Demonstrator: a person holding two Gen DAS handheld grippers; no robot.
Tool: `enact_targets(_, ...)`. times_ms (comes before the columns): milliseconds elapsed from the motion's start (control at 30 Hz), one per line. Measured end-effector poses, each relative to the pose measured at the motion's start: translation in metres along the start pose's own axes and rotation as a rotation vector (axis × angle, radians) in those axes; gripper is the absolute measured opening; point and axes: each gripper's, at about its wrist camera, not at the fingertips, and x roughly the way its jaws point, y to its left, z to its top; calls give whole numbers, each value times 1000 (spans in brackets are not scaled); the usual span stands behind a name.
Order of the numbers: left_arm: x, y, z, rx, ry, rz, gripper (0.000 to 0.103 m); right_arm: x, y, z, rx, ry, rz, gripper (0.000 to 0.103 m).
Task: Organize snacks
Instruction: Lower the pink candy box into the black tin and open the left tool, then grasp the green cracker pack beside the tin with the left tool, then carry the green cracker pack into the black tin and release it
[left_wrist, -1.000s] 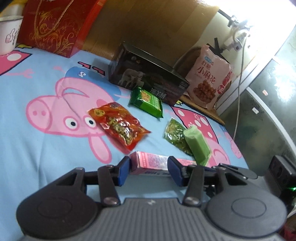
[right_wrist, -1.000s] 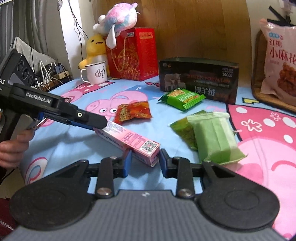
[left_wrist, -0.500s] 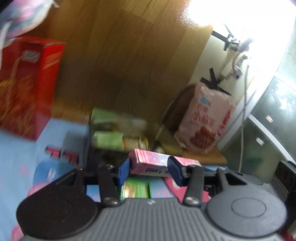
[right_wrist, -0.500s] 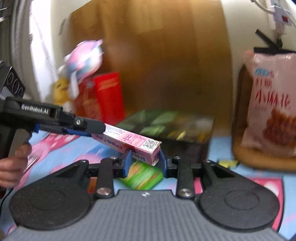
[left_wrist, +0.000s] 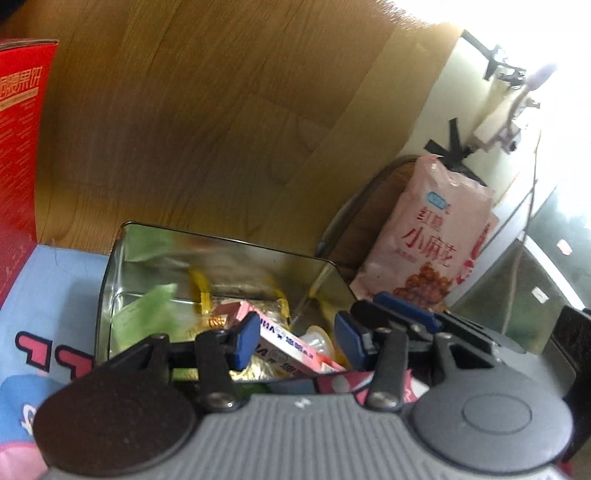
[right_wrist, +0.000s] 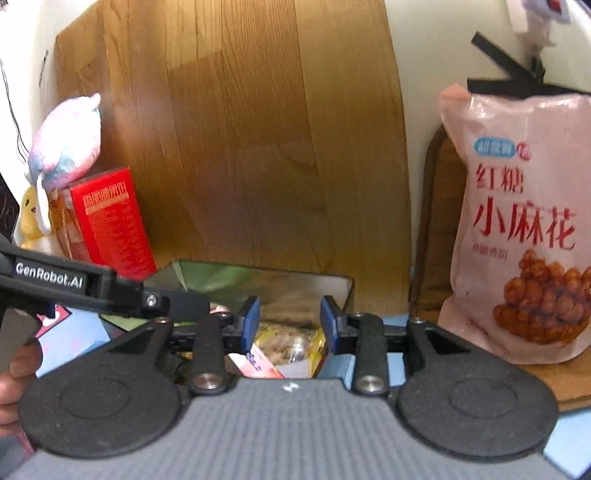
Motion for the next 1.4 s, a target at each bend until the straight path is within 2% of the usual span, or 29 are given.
enact_targets(167,-41,10,-22,-20,-20,-59,47,-33,-3,-8,65,-31,57,41)
enact_targets(233,-53,17,-37,-34,-12,-57,47,-44,-1,-17,72,-6,102,54)
enact_targets(267,-55,20,-43,-40,-3,-49,47,-47,1,-22,72,17,132,57)
enact_targets(367,-50,32,-61,-77,40,-2,47,-45,9,-39,93,129,204,58)
enact_targets(533,-26,50,-77,-163,98,57,44,-9,28,-54,127,337,239,57)
enact_targets(633,-21,49,-78,-164,91,61,37,9,44,-57,89,409,235,56)
enact_targets(667,-20,49,-78,-185,114,35,32,10,49,-57,75,406,235,55)
enact_targets(700,-21,48,-79,-195,119,27,32,11,56,-56,72,417,250,54)
enact_targets(800,-39,37,-85,-155,92,36,32,-2,73,-54,28,372,232,54)
enact_targets(933,-75,30,-96,-156,54,-7,32,-41,93,-56,-51,286,242,53)
enact_targets(1033,-102,25,-114,-134,34,11,33,-67,104,-65,-70,260,286,53)
enact_targets(1200,-137,21,-158,-105,51,74,35,-88,131,-91,-100,294,352,54)
enact_targets(1400,-169,30,-201,-147,62,114,36,-96,155,-114,-88,358,445,56)
